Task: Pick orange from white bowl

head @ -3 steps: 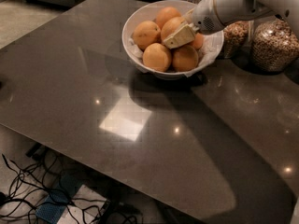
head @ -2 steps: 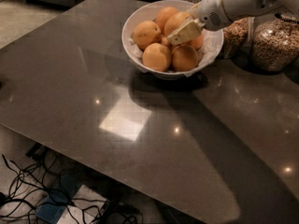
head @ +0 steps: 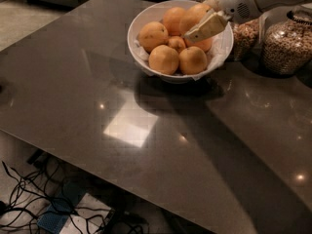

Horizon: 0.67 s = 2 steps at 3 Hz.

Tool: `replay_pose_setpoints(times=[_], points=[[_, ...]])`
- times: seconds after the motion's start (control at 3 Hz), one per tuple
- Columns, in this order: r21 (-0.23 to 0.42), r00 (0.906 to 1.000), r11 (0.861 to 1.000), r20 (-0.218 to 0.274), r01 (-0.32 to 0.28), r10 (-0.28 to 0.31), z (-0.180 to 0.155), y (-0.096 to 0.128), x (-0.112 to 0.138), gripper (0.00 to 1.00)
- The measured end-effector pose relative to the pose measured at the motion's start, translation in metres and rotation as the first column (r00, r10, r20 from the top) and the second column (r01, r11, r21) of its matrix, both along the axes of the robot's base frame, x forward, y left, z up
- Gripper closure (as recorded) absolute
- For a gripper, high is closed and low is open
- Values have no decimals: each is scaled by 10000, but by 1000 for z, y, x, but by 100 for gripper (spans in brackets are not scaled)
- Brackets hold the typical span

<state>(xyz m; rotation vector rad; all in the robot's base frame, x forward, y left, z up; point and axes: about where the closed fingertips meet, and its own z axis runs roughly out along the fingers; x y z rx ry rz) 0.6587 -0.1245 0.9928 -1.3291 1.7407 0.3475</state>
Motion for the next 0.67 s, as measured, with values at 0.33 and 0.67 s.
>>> replay_pose_setpoints(times=[0.33, 0.67], points=[[-315, 9956, 9954, -279, -905, 896, 1, -8, -23, 100], [-315, 9956, 9954, -279, -905, 896, 1, -8, -23, 100]])
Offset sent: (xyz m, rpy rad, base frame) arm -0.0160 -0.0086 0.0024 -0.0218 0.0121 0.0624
